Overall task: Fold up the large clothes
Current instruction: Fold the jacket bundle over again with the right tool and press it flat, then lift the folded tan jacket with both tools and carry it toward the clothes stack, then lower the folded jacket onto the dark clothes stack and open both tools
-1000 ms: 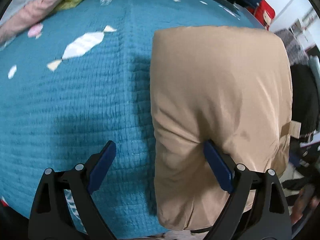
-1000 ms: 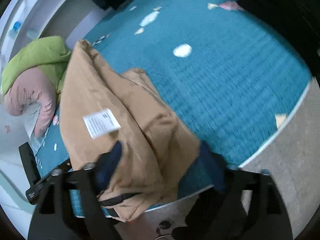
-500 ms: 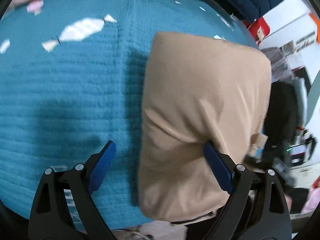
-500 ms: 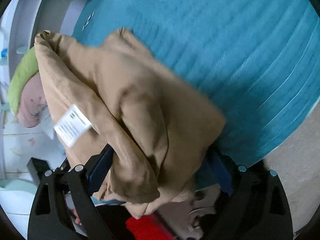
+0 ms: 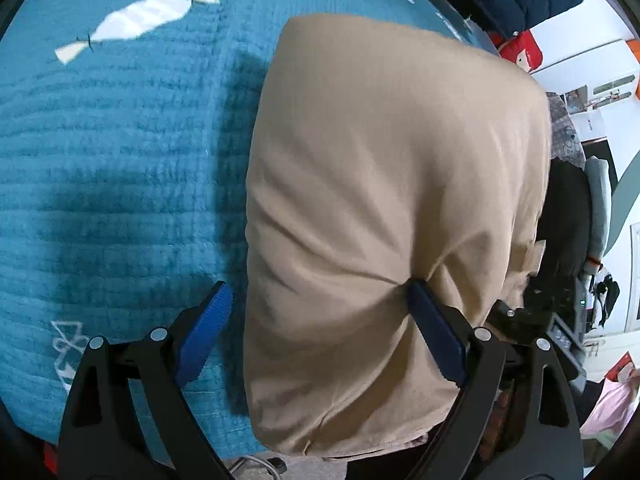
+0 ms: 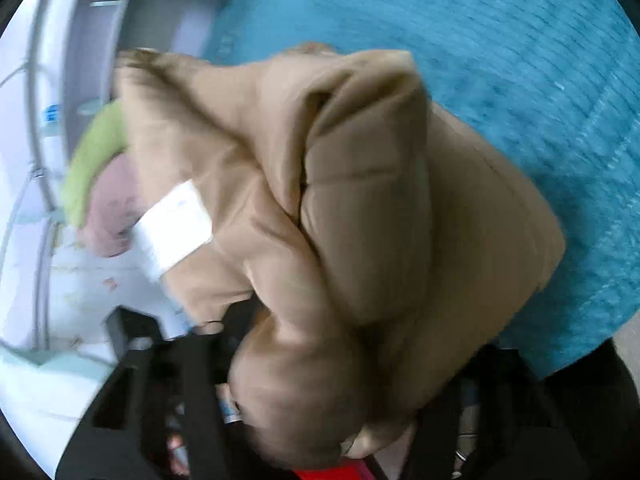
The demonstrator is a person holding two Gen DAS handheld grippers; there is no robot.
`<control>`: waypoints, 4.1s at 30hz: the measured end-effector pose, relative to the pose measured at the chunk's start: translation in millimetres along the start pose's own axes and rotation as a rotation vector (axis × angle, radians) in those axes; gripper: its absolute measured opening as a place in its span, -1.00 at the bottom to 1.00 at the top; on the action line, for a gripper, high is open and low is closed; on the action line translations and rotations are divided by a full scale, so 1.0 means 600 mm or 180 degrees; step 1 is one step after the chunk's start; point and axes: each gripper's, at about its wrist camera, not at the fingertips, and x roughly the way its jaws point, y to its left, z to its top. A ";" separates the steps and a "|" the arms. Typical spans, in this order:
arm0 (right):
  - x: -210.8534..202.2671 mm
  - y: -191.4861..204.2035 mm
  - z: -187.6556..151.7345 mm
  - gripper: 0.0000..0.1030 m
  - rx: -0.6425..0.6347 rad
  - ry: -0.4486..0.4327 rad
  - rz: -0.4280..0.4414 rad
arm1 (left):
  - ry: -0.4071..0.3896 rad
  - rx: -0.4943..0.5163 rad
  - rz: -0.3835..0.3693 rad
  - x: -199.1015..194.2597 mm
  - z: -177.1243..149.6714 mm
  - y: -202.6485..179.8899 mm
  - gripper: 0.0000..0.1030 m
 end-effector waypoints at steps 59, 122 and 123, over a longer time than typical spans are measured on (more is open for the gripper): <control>-0.915 -0.092 0.490 -0.39 -0.0507 -0.0864 -0.0300 | -0.0119 0.1449 -0.0371 0.092 0.150 -1.115 0.13; -0.701 0.107 0.398 0.48 -0.0802 -0.1662 -0.2770 | -0.0431 0.1918 0.0782 0.069 0.278 -0.926 0.75; -0.692 0.119 0.383 0.48 -0.0843 -0.1667 -0.2758 | -0.0411 0.1912 0.0811 0.068 0.271 -0.910 0.75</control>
